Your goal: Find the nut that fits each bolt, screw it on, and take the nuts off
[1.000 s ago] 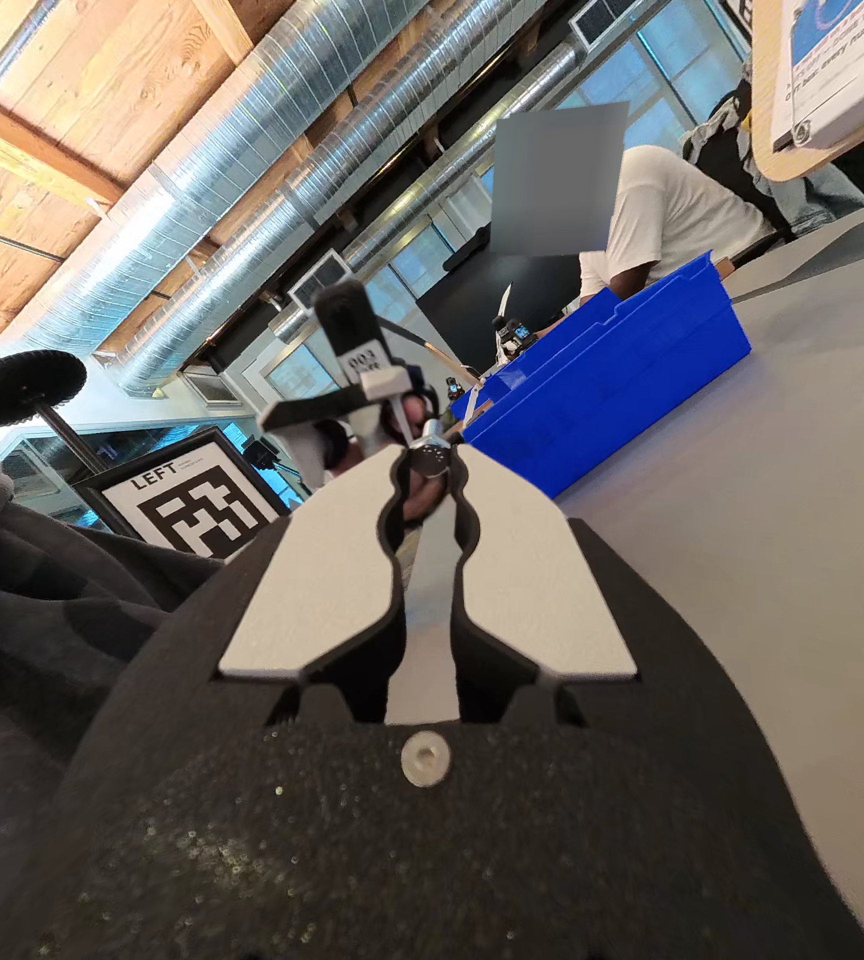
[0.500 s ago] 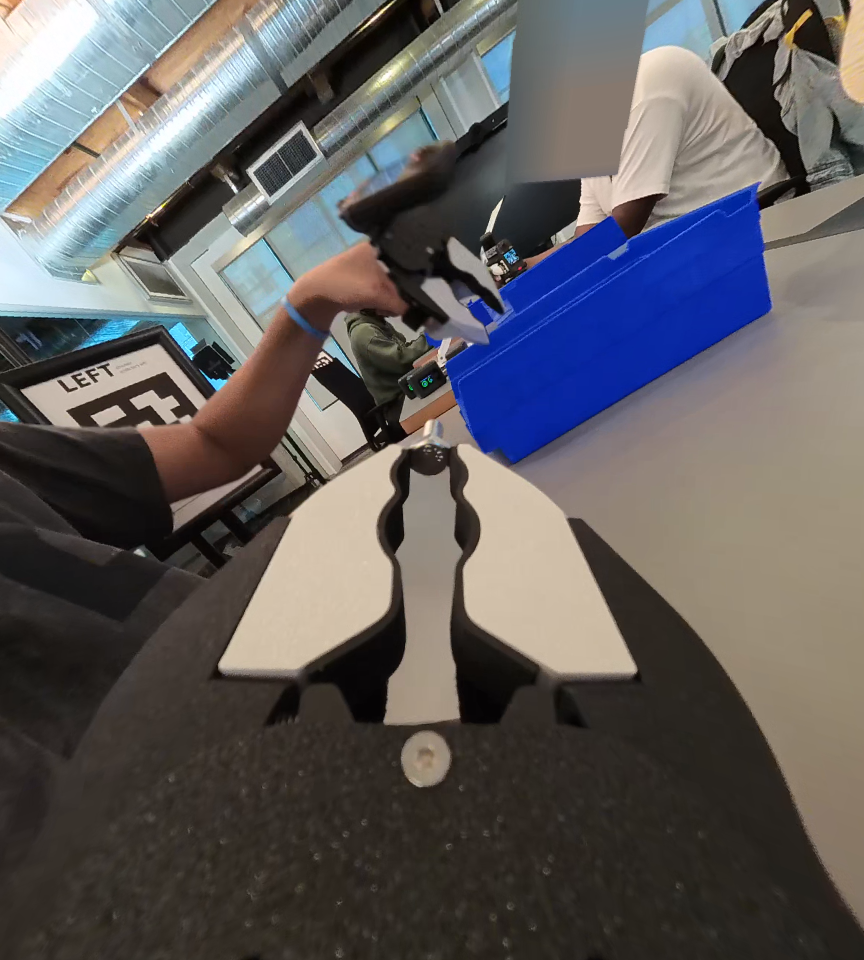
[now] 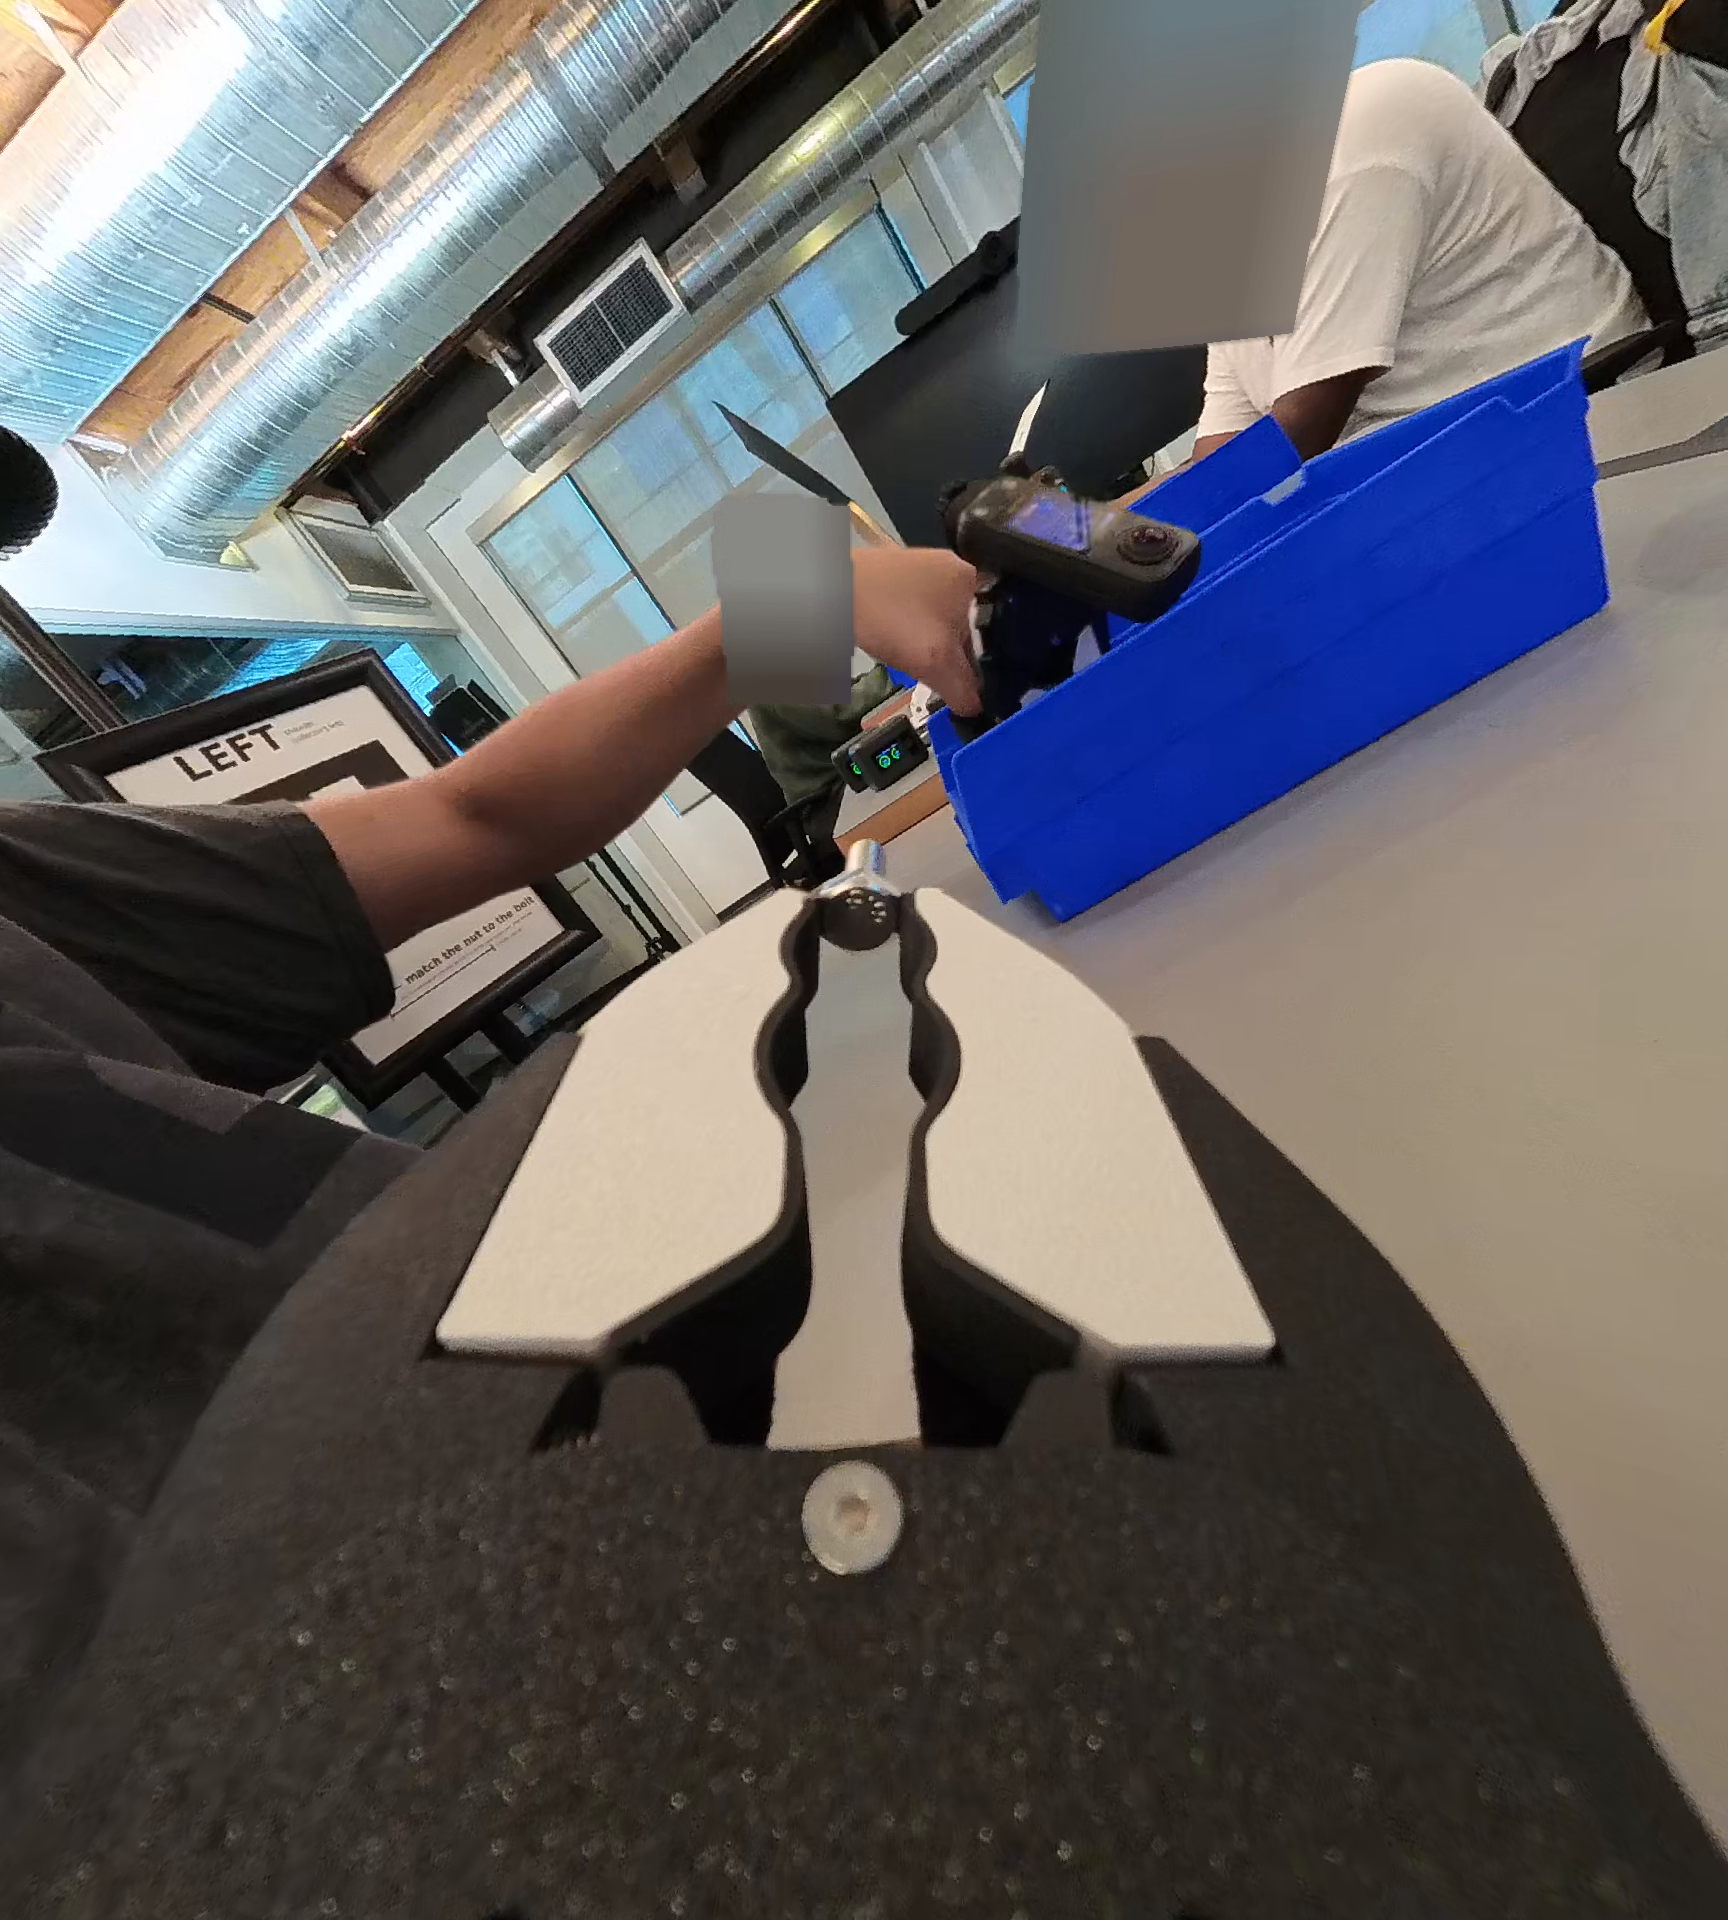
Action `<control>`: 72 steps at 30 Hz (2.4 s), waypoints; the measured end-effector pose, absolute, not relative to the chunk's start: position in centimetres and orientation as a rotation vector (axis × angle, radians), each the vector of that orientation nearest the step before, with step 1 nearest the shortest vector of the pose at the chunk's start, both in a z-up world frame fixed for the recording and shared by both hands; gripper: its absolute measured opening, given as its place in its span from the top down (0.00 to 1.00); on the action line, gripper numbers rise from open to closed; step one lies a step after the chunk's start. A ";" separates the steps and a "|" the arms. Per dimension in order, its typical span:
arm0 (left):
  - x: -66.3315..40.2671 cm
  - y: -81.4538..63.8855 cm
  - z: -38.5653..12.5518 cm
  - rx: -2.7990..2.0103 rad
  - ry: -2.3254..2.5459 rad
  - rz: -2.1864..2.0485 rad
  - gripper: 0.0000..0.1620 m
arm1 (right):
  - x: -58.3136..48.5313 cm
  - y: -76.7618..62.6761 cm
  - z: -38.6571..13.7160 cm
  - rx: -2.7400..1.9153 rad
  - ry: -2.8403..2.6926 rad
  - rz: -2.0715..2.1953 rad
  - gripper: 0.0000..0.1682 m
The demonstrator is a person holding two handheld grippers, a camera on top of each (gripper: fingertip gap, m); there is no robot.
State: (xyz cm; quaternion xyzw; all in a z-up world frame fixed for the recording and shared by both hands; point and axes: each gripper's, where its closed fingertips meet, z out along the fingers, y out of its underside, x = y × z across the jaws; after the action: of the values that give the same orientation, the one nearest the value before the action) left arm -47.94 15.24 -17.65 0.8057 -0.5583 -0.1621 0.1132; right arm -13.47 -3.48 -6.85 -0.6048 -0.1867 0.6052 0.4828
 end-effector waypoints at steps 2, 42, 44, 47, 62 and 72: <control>-48.6 15.1 -18.0 2.373 -1.607 -0.465 0.77 | -13.7 -3.6 -6.8 -1.474 -0.463 1.481 0.91; -22.5 -0.2 -4.3 2.062 -2.247 1.726 0.91 | -14.0 -3.0 -5.3 -1.416 -0.706 1.051 0.91; -20.4 -1.0 -4.1 1.970 -2.159 1.813 0.91 | -14.1 -3.0 -4.3 -1.361 -0.775 0.949 0.91; -18.3 -1.3 -4.5 1.901 -2.101 1.818 0.91 | -14.4 -2.5 -3.5 -1.331 -0.888 0.821 0.92; -15.9 0.1 -4.2 1.713 -1.989 1.913 0.92 | -14.3 -0.1 -3.8 -1.323 -1.047 0.681 0.92; -15.8 -0.7 -4.9 1.694 -1.606 1.877 0.92 | -14.3 -0.8 -4.3 -1.263 -1.140 0.586 0.92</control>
State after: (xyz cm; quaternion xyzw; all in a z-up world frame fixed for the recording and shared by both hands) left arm -15.79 -0.71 -4.89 0.5640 -0.5347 0.6250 0.0733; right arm -14.28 -0.76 -4.35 -0.5498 -0.4961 0.2552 0.6217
